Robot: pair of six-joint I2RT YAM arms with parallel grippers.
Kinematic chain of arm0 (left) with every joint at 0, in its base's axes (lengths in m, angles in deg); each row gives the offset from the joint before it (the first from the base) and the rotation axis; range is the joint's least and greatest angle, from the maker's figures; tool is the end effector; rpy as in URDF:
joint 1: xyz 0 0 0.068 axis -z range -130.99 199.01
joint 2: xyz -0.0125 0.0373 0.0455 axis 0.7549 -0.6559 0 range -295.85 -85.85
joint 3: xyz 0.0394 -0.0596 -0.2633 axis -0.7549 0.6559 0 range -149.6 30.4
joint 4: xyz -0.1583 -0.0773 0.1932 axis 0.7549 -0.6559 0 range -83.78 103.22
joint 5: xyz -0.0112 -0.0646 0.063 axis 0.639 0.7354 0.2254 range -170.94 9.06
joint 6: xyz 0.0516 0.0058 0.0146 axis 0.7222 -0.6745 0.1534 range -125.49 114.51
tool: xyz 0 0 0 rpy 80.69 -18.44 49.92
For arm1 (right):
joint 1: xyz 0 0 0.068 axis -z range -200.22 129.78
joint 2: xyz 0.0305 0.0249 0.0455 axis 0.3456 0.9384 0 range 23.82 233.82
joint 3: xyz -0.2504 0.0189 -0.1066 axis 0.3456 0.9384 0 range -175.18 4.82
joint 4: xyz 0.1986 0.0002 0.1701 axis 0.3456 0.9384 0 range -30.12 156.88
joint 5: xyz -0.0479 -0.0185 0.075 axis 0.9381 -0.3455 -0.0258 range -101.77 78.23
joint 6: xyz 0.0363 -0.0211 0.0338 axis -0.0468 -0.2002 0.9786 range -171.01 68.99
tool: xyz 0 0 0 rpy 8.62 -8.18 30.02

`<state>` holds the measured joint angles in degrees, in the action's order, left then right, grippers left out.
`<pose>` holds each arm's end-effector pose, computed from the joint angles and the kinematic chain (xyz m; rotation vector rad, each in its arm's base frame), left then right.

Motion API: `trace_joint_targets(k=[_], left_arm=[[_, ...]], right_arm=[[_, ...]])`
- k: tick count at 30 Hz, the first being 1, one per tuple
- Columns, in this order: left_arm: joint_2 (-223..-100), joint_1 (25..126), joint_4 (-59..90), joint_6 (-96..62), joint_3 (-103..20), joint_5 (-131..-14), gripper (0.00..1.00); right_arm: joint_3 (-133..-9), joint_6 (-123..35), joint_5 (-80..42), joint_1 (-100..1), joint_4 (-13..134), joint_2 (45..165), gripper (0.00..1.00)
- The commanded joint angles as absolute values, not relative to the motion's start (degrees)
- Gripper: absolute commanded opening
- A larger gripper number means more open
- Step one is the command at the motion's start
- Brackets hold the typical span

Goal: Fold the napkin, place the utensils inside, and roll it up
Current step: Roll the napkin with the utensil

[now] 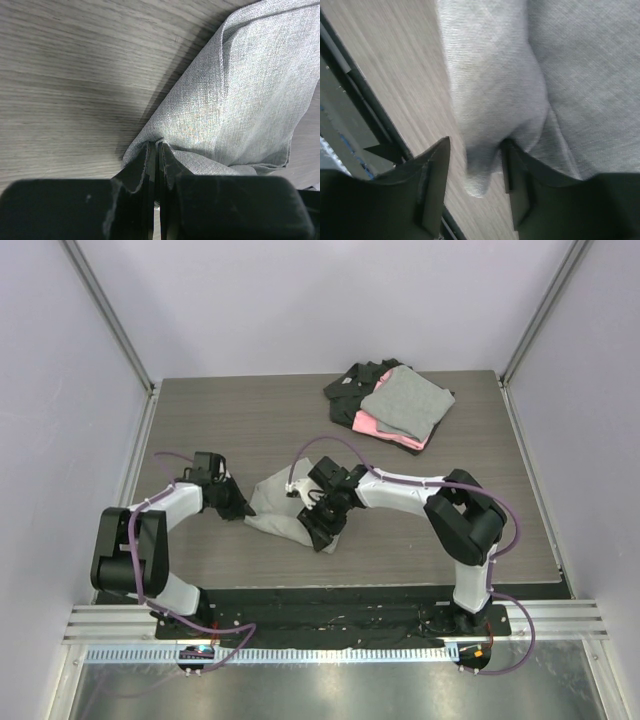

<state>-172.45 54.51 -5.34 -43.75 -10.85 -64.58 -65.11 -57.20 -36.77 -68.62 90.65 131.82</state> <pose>0.2645 -0.0356 0.1477 -0.6909 2.6755 -0.6067 0.2343 0.2866 0.1616 -1.4132 2.4807 0.7818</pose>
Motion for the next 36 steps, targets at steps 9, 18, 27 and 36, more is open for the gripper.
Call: trace_joint_targets(k=[9, 18, 27, 36], left_arm=[[-175.4, 54.5, -7.1, -41.6, -10.0, -65.6, 0.00], [-175.2, 54.5, -6.4, -42.1, -9.9, -64.6, 0.01], [-175.3, 54.5, -5.9, -42.1, -10.4, -64.2, 0.02], [-175.6, 54.5, -5.3, -42.2, -10.0, -63.5, 0.02]], right_arm=[[-76.6, -58.7, -24.9, -71.2, 95.8, 125.6, 0.75], [-73.7, -65.0, -4.5, -82.5, 77.8, 126.5, 0.74], [-74.2, -67.2, -2.2, -85.4, 73.0, 135.1, 0.72], [-73.8, -68.7, -1.2, -85.5, 72.3, 139.0, 0.70]])
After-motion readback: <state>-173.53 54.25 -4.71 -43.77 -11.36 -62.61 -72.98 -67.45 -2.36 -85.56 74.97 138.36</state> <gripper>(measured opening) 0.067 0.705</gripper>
